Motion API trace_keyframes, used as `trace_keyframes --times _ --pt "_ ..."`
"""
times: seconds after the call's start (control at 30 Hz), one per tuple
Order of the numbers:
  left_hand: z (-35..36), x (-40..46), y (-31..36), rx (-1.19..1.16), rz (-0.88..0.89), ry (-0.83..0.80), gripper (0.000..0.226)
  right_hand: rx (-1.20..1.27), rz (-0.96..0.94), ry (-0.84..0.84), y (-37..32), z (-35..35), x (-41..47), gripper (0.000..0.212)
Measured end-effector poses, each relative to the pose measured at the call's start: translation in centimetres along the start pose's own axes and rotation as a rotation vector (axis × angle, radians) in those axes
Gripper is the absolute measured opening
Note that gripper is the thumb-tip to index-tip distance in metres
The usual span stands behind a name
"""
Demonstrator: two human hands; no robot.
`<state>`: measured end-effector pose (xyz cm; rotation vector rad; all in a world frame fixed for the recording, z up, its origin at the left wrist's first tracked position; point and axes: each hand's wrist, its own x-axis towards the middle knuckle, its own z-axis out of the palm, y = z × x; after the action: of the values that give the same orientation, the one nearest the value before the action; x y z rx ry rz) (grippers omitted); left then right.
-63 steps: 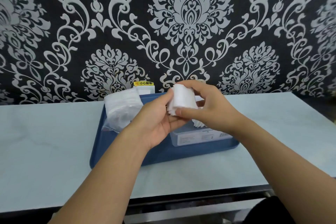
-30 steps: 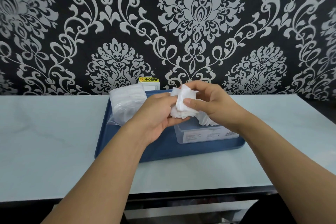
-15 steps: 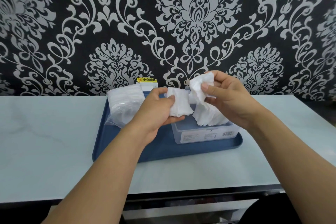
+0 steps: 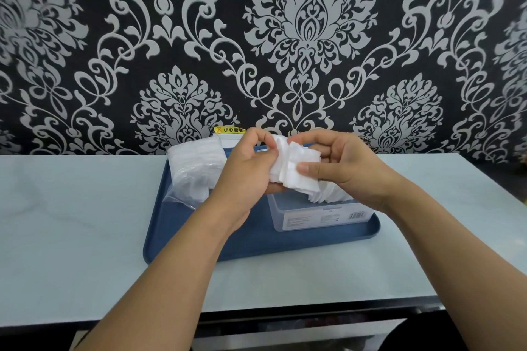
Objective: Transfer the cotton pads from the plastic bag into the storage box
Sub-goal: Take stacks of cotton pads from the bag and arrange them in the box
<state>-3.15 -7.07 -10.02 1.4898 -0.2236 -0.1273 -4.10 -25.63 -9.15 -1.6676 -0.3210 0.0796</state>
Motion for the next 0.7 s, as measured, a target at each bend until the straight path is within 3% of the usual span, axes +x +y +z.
trace_keyframes --times 0.13,0.27,0.5,0.7 --pt "-0.03 -0.06 0.26 -0.121 -0.024 -0.021 0.012 0.096 -0.004 -0.025 0.11 -0.19 -0.06 0.045" --pt "0.08 -0.14 0.06 -0.094 0.004 0.001 0.011 0.098 0.007 -0.055 0.18 -0.24 -0.10 0.045" --pt "0.21 0.03 -0.09 -0.082 -0.055 -0.015 0.008 0.121 0.088 0.039 0.11 -0.47 0.01 0.019" --pt "-0.52 0.09 -0.19 0.048 -0.009 -0.024 0.013 0.019 0.091 0.013 -0.05 -0.49 -0.20 0.017"
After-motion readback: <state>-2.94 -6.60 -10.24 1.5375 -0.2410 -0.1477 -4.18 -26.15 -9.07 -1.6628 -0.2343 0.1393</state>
